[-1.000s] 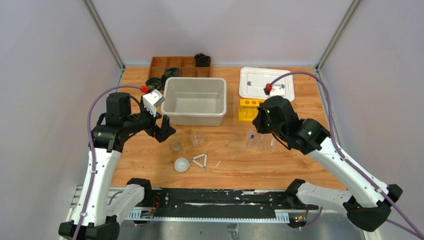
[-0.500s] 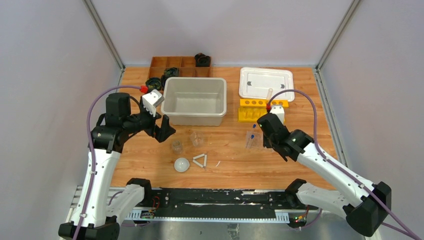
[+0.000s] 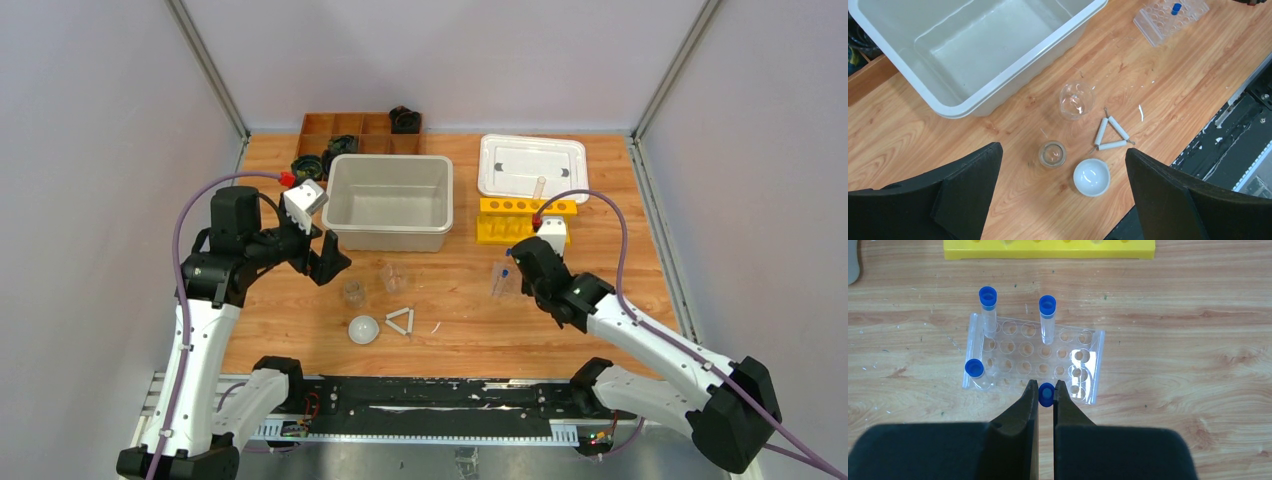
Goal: Organize the chemistry lab equipment
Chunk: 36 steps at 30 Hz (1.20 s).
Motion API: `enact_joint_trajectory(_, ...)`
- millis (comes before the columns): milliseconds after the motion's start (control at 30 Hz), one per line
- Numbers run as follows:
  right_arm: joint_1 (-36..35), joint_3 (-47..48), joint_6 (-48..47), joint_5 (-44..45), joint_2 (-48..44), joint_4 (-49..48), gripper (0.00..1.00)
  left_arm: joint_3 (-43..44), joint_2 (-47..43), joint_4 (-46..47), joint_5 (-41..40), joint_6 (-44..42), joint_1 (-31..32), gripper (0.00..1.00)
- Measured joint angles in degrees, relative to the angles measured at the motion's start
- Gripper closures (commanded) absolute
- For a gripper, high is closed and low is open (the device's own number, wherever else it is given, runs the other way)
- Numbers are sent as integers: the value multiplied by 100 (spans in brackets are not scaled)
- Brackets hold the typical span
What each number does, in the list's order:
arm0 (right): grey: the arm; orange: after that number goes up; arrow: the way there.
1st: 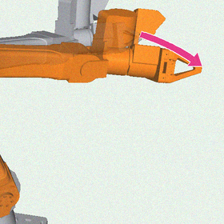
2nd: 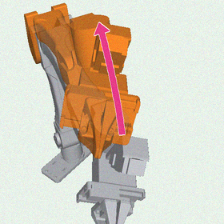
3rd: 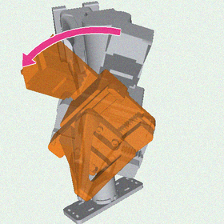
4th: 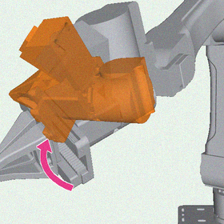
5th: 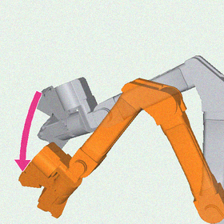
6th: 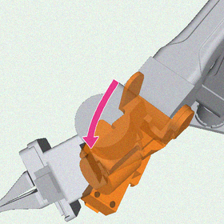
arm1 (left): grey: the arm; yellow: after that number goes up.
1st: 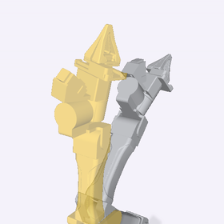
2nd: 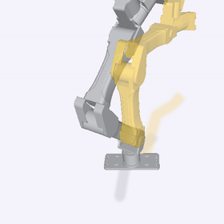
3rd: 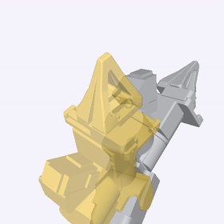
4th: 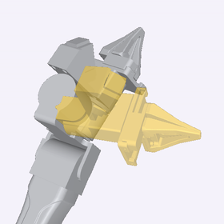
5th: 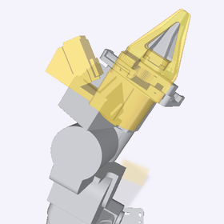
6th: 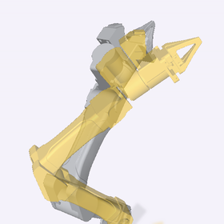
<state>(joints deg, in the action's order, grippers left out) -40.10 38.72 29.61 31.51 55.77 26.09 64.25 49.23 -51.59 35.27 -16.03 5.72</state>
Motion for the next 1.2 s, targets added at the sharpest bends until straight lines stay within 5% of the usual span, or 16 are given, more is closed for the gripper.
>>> enact_joint_trajectory(967,0,-739,17,-55,74,-1005,100,-2,-2,0,0,-2,0,0)
enact_joint_trajectory(1033,0,-765,15,-92,116,-1005,93,-2,-9,0,-2,-2,0,0)
enact_joint_trajectory(1133,0,-767,15,-136,120,-1005,61,-2,-22,0,-11,-2,0,0)
enact_joint_trajectory(1200,0,-765,-2,-175,87,-979,50,-2,-26,-2,-20,-2,0,0)
